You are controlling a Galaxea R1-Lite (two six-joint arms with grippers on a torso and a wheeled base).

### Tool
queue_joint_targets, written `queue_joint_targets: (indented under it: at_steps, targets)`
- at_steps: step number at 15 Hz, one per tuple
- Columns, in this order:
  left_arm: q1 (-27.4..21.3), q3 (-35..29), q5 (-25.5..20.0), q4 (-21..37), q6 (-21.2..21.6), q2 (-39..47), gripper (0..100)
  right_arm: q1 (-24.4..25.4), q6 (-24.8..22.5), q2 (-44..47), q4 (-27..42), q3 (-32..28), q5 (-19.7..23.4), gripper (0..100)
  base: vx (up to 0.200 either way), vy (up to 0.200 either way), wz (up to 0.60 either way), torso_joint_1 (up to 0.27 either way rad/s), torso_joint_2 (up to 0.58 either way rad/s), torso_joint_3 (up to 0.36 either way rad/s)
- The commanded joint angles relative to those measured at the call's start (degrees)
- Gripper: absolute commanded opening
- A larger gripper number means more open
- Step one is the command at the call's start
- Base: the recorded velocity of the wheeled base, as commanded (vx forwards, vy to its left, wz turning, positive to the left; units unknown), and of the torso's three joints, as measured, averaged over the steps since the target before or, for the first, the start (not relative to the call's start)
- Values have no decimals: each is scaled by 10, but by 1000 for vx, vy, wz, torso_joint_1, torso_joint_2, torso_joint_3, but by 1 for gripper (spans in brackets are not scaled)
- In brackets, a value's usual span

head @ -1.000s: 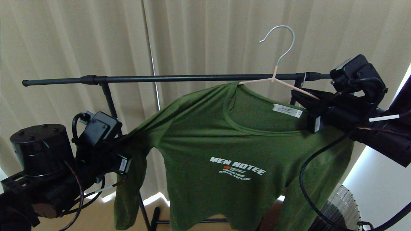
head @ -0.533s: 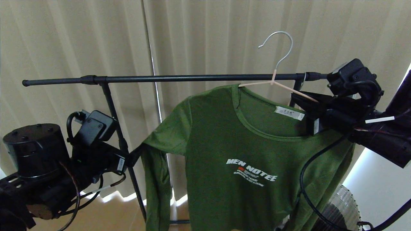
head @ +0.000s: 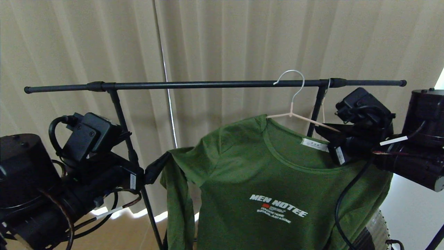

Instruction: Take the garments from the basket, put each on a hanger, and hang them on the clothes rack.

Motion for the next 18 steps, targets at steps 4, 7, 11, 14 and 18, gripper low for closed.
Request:
queue_joint_targets:
  at_steps: [4, 7, 11, 14, 18]
  targets:
    - [37, 59, 4, 20, -12, -56, 100, -1, 0, 3, 53, 0, -55, 0, 0, 0, 0, 0, 0, 0]
    - [47, 98, 2, 17, -29, -75, 100, -8, 1, 2, 50, -2, -60, 0, 0, 0, 0, 0, 0, 0]
    - [46, 125, 2, 17, -30, -120, 100, -12, 2, -3, 46, -2, -71, 0, 0, 0, 0, 0, 0, 0]
    - [47, 125, 1, 17, -32, -133, 100, -14, 6, -12, 44, -2, -66, 0, 0, 0, 0, 0, 0, 0]
    - [47, 124, 2, 17, -34, -149, 100, -13, 18, -14, 43, -1, -64, 0, 0, 0, 0, 0, 0, 0]
